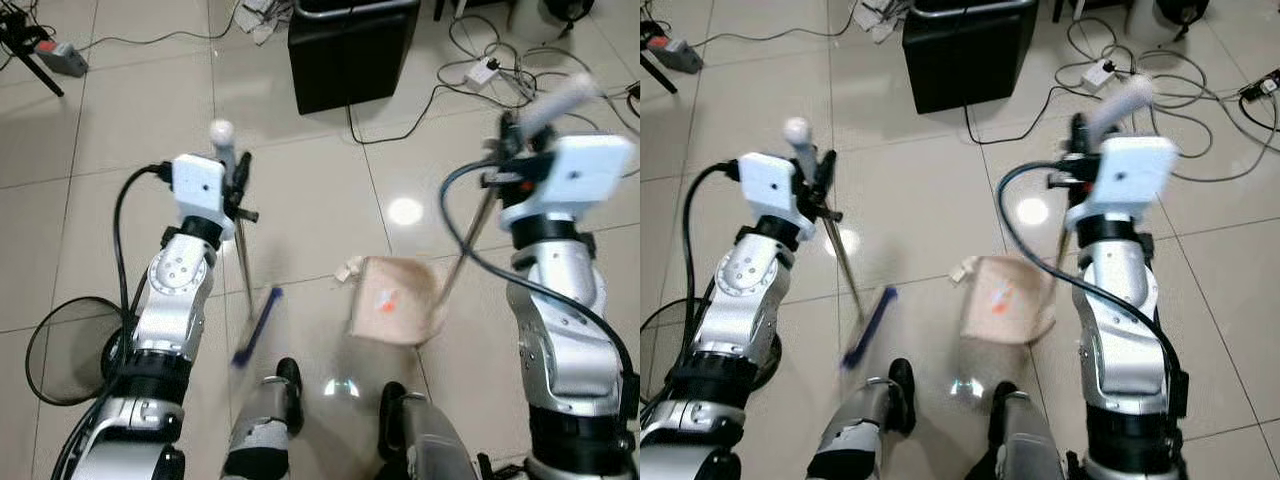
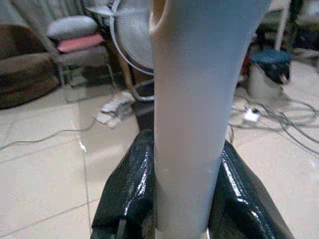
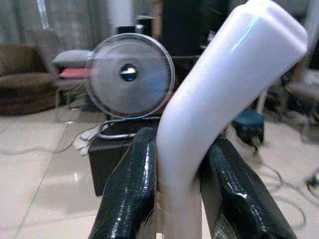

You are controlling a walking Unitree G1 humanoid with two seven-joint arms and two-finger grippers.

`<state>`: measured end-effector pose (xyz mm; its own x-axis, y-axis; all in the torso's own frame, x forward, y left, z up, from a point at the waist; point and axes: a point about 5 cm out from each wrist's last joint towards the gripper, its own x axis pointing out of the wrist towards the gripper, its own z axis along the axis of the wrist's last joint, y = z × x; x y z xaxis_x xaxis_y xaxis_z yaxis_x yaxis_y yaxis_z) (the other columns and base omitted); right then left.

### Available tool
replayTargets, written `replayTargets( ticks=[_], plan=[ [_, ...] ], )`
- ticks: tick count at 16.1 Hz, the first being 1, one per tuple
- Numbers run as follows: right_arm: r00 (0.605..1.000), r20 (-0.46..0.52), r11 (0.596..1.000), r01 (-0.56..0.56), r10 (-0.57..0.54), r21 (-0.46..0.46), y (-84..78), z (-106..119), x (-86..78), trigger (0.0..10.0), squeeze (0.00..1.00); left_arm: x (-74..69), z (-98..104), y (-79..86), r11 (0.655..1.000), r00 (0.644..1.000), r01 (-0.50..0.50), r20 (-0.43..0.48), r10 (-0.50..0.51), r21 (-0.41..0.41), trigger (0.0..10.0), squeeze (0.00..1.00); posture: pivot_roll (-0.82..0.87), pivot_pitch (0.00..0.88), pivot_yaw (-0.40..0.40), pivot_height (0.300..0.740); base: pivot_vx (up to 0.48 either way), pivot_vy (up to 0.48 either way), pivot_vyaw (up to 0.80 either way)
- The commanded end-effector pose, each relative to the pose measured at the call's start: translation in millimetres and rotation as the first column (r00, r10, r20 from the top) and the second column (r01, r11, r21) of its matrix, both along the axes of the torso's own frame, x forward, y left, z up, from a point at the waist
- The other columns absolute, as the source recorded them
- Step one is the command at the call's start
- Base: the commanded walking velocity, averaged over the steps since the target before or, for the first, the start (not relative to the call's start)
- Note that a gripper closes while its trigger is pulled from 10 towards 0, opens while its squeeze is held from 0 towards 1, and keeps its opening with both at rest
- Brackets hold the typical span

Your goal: Sweep floor

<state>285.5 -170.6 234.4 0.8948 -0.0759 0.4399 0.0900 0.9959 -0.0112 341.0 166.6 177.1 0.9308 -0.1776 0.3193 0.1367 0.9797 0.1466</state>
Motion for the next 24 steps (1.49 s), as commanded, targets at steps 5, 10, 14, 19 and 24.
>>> replayTargets(
  ticks=[5, 10, 14, 19, 24],
  plan=[
    [0.998, 0.003, 0.996, 0.061, -0.062, 0.061, -12.8, 4.4, -5.6, 10.0, 0.00, -12.5, -3.0, 4.1, 0.998, 0.998, -0.057, 0.014, 0.057, -0.027, 10.0, 0.00, 0.01, 0.245, 0.102, 0.740, 0.411, 0.000, -0.65],
    [0.996, -0.046, 0.997, 0.074, -0.073, 0.011, -14.5, -12.2, -3.4, 10.0, 0.00, -14.4, -3.4, -0.1, 0.999, 0.999, -0.038, 0.017, 0.038, 0.006, 10.0, 0.00, 0.01, 0.238, 0.109, 0.740, 0.447, 0.000, -0.11],
    [0.994, -0.076, 0.996, 0.079, -0.082, -0.047, -17.4, -22.3, -1.7, 10.0, 0.00, -15.3, -3.8, -2.8, 0.999, 0.999, -0.030, 0.017, 0.030, 0.018, 10.0, 0.00, 0.01, 0.233, 0.107, 0.740, 0.449, 0.000, 0.00],
    [0.993, -0.069, 0.992, 0.091, -0.098, -0.091, -18.7, -27.2, 2.6, 10.0, 0.00, -16.4, -7.9, -2.9, 0.999, 1.000, -0.027, 0.005, 0.027, 0.026, 10.0, 0.00, 0.01, 0.236, 0.103, 0.740, 0.267, 0.000, 0.00],
    [0.998, 0.007, 0.977, 0.063, -0.063, -0.202, -16.6, -19.4, 18.7, 10.0, 0.00, -15.4, -13.4, 0.4, 0.997, 0.998, -0.060, 0.006, 0.059, 0.047, 10.0, 0.00, 0.03, 0.278, 0.091, 0.740, 0.000, 0.000, 0.00]
  ],
)
